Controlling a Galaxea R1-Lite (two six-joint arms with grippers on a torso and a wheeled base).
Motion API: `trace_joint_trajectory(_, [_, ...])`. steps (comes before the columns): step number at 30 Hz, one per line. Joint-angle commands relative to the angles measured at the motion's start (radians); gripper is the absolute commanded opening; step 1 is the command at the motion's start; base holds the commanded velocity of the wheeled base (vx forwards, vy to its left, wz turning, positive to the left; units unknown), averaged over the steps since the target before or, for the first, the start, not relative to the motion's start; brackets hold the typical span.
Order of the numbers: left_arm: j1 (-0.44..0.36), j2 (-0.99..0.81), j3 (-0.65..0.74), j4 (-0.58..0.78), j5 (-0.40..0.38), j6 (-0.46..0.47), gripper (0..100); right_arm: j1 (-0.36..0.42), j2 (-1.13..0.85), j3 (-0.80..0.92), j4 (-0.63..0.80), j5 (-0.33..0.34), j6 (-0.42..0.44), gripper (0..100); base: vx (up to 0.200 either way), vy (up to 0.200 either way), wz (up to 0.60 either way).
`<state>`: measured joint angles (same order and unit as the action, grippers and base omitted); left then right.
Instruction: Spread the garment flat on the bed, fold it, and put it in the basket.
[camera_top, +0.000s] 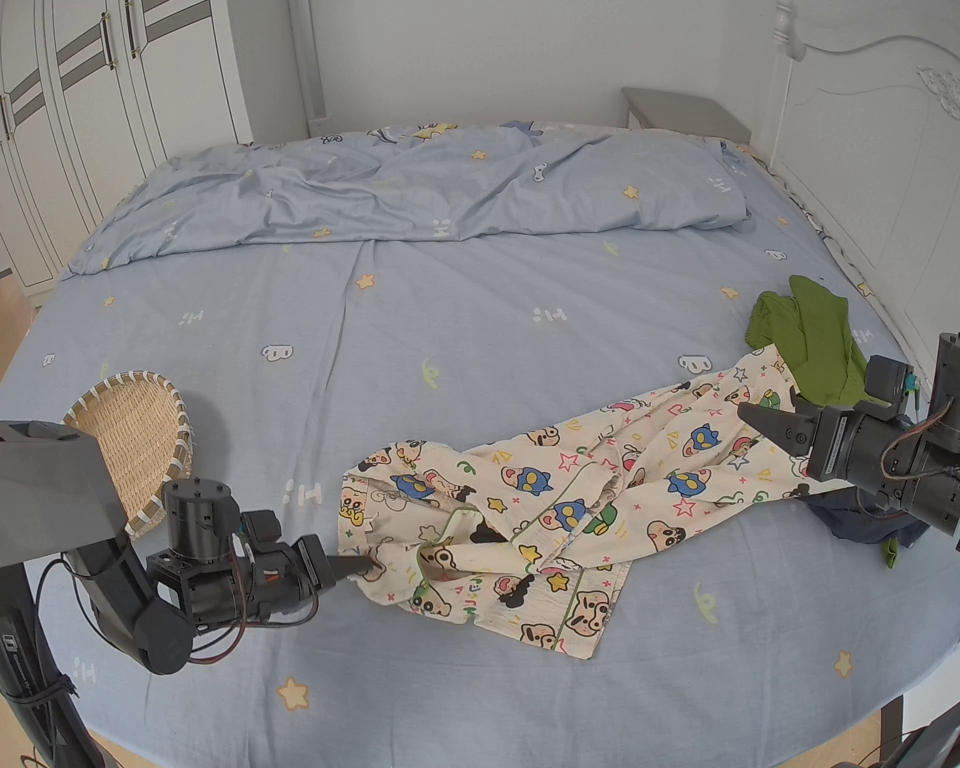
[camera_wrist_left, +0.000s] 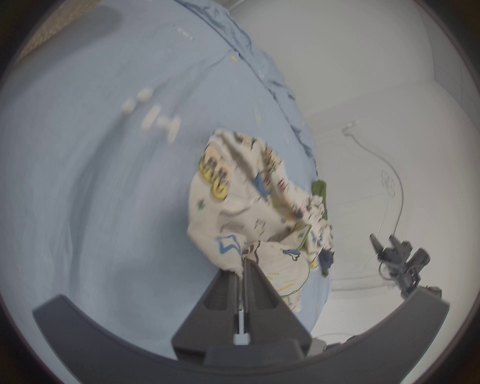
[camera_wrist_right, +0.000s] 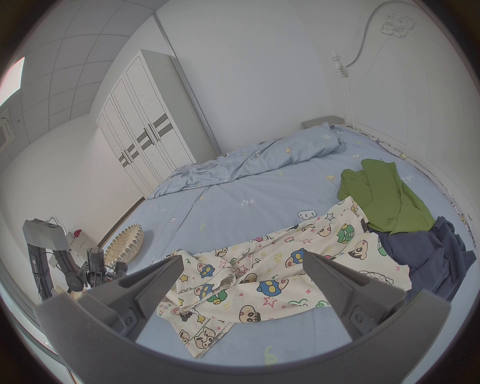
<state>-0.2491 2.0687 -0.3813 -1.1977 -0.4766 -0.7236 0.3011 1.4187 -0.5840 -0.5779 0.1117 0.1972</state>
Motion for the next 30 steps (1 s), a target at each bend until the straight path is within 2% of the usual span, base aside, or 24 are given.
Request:
trace_joint_trajectory(1, [0.071,-0.128,-0.102,0.036,0.016,-0.062,0,0.003,-0.009,-0.003,0.0,0.0,-0.001,100,0.0,0.0,0.0])
trace_joint_trajectory(7, [0.169,-0.156,-0.36,0.313,0.016,-0.068,0,0.01,-0.009,0.001,0.0,-0.004,-0.039,100,0.0,0.0,0.0])
trace_joint_trajectory(12, [0.211,-0.119,-0.531,0.408,0.018,-0.074,0,0.024,-0.009,0.004,0.0,-0.006,-0.041,100,0.0,0.0,0.0])
trace_joint_trajectory(16, [0.234,-0.088,-0.581,0.426,0.01,-0.073,0,0.029,-0.007,0.009,0.0,-0.006,-0.041,100,0.0,0.0,0.0])
trace_joint_trajectory(19, [0.28,-0.052,-0.66,0.481,0.009,-0.071,0,0.03,-0.006,0.01,0.0,-0.006,-0.041,100,0.0,0.0,0.0])
trace_joint_trajectory(22, [0.294,-0.038,-0.685,0.523,0.007,-0.065,0,0.03,-0.006,0.01,0.0,-0.006,-0.041,100,0.0,0.0,0.0])
trace_joint_trajectory(30, [0.26,-0.012,-0.674,0.533,0.01,-0.062,0,0.03,-0.006,0.012,0.0,-0.006,-0.041,100,0.0,0.0,0.0])
